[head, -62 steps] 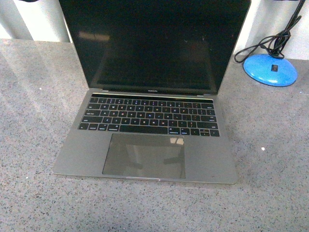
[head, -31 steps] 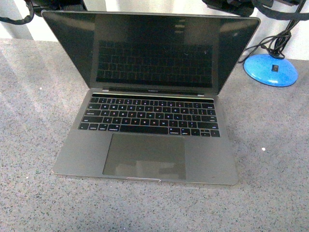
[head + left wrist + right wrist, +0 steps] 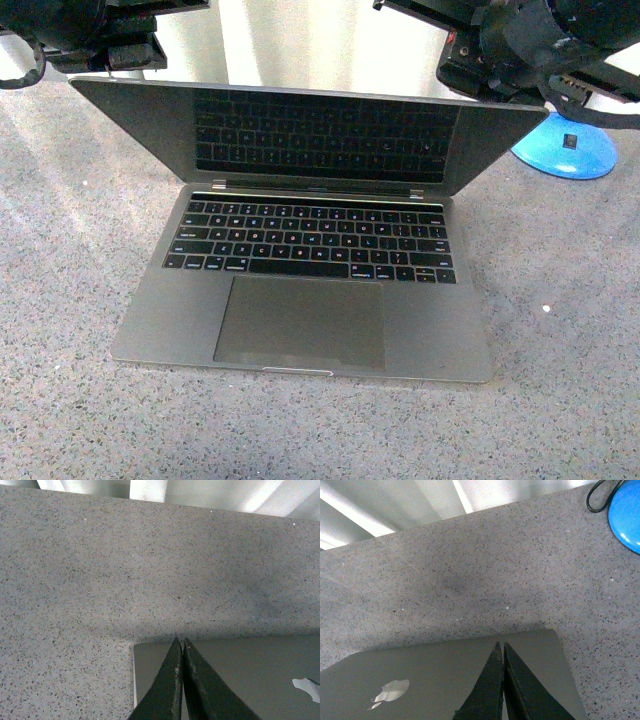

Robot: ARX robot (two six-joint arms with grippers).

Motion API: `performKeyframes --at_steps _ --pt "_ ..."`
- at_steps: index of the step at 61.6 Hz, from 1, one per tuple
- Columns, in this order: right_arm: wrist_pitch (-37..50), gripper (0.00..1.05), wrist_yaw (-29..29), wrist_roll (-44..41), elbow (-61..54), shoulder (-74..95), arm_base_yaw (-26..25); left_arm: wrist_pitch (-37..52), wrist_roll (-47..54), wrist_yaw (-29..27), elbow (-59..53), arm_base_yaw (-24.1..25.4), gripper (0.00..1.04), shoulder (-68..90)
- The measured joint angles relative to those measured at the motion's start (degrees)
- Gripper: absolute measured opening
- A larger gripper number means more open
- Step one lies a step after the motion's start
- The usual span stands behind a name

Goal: Close laptop

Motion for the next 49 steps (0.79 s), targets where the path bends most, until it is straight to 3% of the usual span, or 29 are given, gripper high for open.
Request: performKeyframes --at_steps 22,49 --pt "0.68 0.01 -2.69 5.01 -0.96 -0.02 -0.28 -2.69 -2.93 1.97 -0.74 -0.28 0.04 -0.57" --pt "-7.96 0.01 -9.01 7.63 4.15 2.38 -2.84 -4.00 -4.07 1.66 -1.77 -0.52 0.04 -0.57"
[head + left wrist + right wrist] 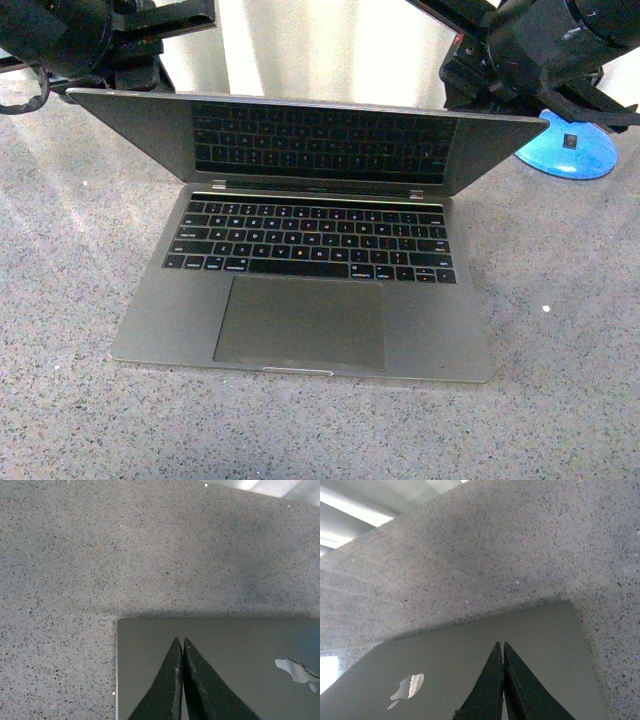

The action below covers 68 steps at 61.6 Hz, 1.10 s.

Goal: Close laptop

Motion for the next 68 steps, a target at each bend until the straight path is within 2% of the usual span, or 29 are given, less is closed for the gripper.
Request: performKeyframes --at_steps 33,68 --pt "-2.45 0.01 -1.57 2.14 0.00 1.40 1.42 1.92 -3.37 1.73 -6.97 0.92 0.04 -2.29" --pt "1.55 0.01 -1.16 5.31 -6.34 1.44 1.75 5.31 -10.75 3.28 -11.74 -2.10 0.04 -1.75"
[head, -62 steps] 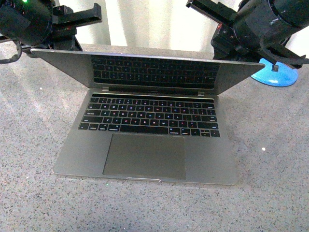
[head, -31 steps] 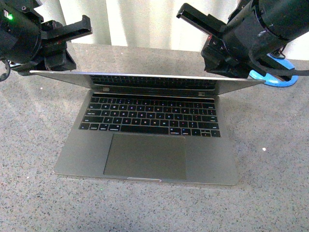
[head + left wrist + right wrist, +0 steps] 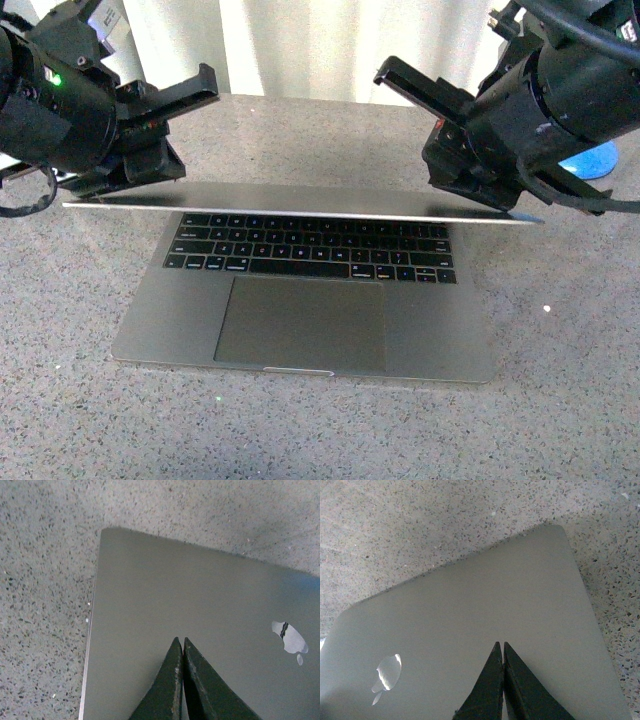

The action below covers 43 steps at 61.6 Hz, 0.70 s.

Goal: Close laptop

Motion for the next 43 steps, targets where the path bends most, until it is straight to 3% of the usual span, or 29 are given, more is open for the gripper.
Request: performKeyframes --at_steps 43 --pt "4.85 0.01 -0.39 2.82 -6.58 1.03 0.98 4.81 -2.32 0.04 -4.72 -0.52 0.04 3.06"
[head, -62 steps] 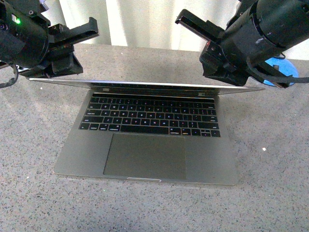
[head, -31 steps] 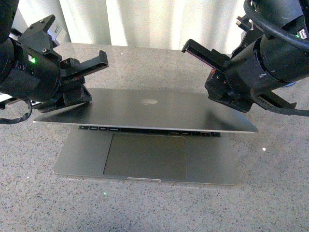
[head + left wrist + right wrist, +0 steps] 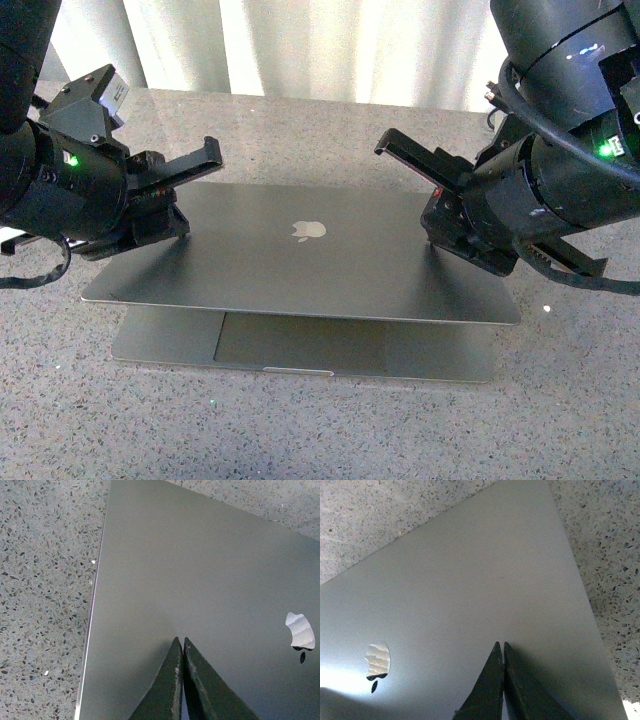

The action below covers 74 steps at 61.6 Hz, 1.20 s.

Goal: Close laptop

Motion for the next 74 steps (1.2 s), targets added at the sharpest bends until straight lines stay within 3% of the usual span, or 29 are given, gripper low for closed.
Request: performKeyframes --at_steps 74 --pt "5.01 0.01 -1.55 1.51 -3.23 3.26 -0.59 4.22 -0.81 -0.04 -2.34 0.07 0.04 3.89"
